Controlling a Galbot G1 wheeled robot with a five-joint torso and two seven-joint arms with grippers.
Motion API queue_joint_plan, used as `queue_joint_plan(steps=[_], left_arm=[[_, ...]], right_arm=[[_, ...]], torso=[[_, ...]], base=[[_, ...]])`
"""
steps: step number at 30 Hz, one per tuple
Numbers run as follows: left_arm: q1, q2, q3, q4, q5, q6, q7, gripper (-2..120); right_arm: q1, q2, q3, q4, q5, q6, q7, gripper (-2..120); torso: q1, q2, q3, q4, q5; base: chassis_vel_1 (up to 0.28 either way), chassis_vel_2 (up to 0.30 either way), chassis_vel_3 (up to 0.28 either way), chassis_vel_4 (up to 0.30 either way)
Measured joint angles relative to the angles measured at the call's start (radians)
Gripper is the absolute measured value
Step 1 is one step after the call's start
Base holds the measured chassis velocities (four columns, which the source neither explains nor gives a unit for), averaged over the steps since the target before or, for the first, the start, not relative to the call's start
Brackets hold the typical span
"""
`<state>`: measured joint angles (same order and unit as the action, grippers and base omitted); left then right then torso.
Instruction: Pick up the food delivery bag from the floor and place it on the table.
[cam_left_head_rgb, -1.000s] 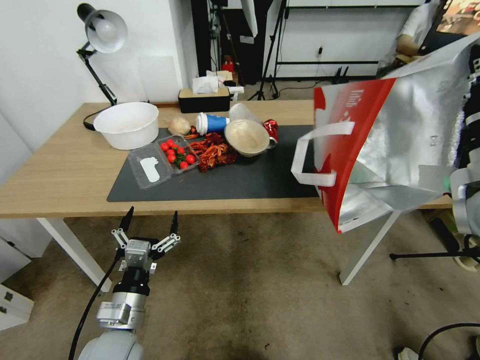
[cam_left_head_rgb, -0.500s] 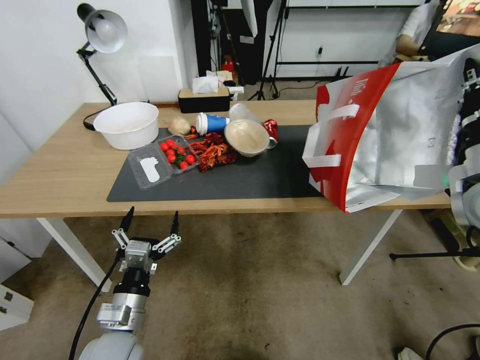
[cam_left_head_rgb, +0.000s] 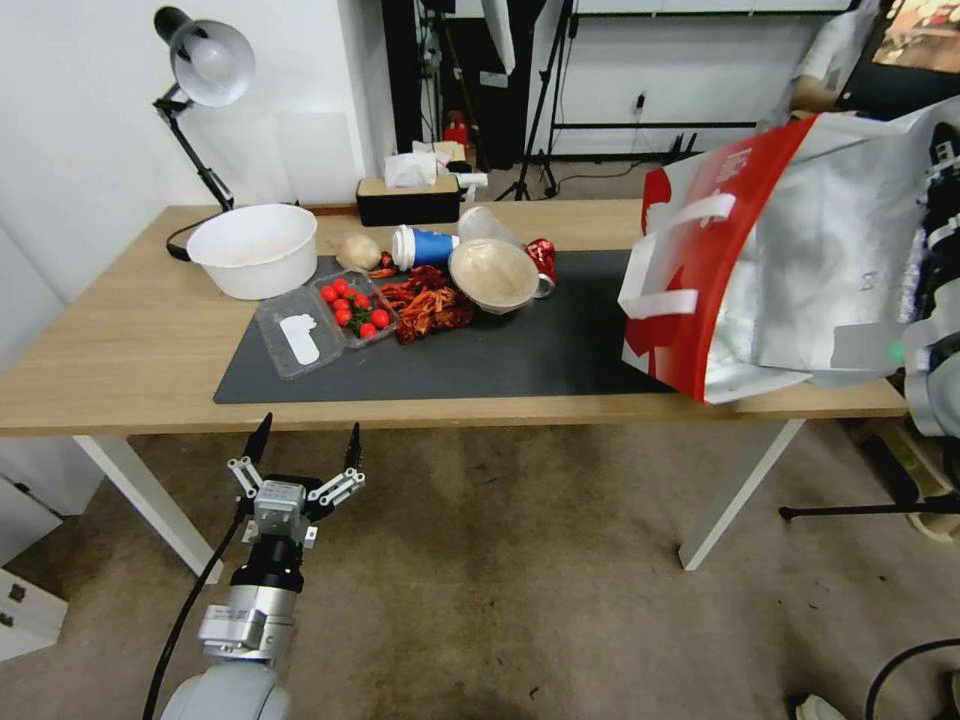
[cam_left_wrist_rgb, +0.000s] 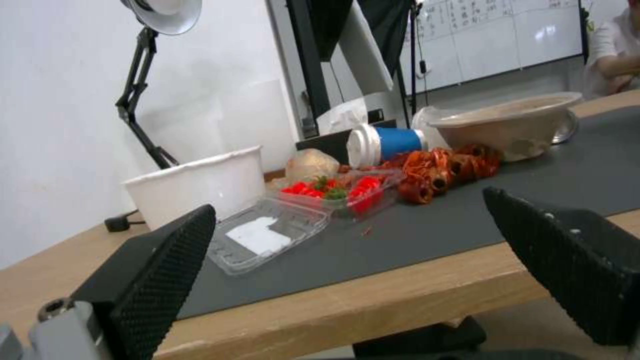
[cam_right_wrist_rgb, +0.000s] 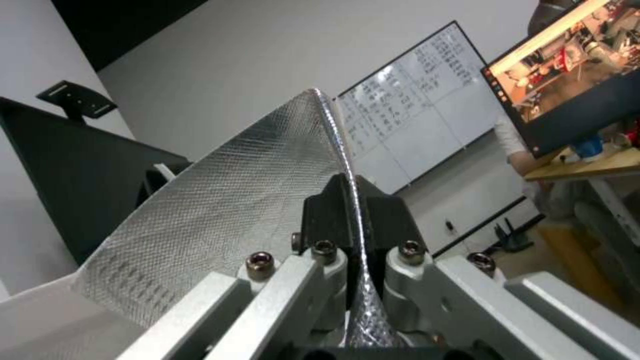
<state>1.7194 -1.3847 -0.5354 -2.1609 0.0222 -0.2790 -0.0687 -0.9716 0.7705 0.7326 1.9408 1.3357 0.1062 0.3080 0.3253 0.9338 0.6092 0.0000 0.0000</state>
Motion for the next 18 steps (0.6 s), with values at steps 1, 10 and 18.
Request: queue_joint_plan(steps=[1,10,18], left_arm=[[0.0,0.0,0.0,0.0,0.0,0.0,0.0,100],[-0.001,0.0,0.011,0.005,0.007,0.0,0.002,100],[0.001,-0.002,0.01,0.004,0.015,-0.008,0.002,100]], right_arm=[[0.005,-0.003,-0.003,-0.005,-0.001,-0.001,0.0,0],[0.024,-0.028,-0.011,-0.053,-0.01,-0.015,-0.031,15],[0.023,-0.048,-0.009,-0.065,-0.021,-0.013,-0.117,45]], torso=[[0.0,0.0,0.0,0.0,0.0],[0.0,0.0,0.0,0.0,0.0],[0.0,0.0,0.0,0.0,-0.0001]], base=[[0.0,0.0,0.0,0.0],[0.0,0.0,0.0,0.0],[0.0,0.0,0.0,0.0]])
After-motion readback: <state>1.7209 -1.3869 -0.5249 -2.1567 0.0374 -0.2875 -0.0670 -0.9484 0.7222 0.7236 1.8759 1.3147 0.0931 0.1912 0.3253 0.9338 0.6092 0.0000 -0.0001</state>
